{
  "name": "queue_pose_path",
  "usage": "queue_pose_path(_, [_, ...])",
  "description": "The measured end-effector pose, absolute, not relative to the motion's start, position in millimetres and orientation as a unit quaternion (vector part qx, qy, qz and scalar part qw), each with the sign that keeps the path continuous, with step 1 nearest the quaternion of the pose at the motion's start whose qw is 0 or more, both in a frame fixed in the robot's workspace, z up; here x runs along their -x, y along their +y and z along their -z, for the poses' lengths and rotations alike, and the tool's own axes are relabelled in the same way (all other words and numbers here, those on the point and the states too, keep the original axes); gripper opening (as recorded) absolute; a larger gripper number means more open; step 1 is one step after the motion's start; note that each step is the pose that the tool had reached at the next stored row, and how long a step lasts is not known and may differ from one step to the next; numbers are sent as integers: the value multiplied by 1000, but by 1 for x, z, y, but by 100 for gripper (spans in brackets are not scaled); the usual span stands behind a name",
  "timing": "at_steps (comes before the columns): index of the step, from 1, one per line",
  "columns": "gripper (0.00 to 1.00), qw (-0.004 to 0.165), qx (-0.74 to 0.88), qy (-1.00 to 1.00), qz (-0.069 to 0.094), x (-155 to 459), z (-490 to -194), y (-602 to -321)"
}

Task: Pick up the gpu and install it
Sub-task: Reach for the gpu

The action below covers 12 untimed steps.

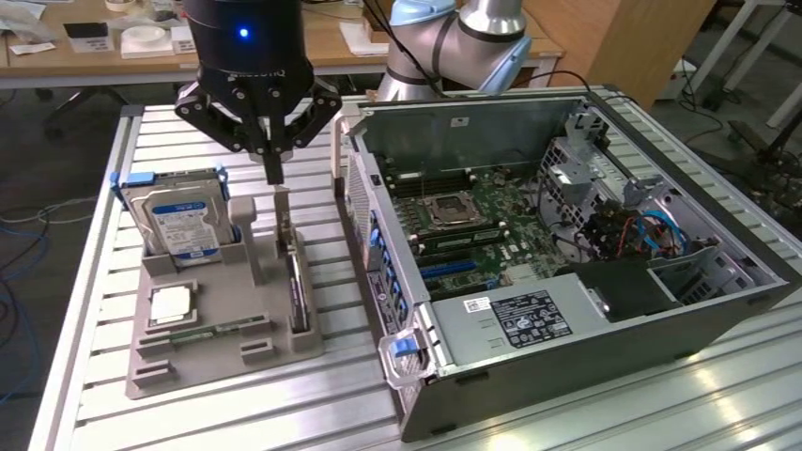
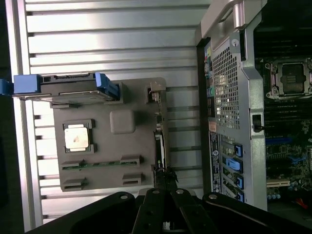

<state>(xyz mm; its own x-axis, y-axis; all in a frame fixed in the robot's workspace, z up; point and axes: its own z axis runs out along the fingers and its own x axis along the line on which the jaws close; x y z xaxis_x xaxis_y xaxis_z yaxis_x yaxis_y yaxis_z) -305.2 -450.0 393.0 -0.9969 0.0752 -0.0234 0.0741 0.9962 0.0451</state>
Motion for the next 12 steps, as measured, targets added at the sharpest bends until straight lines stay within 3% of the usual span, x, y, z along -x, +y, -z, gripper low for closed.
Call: queue_pose_path(12, [11,12,-37,999,-22,306,-393,-451])
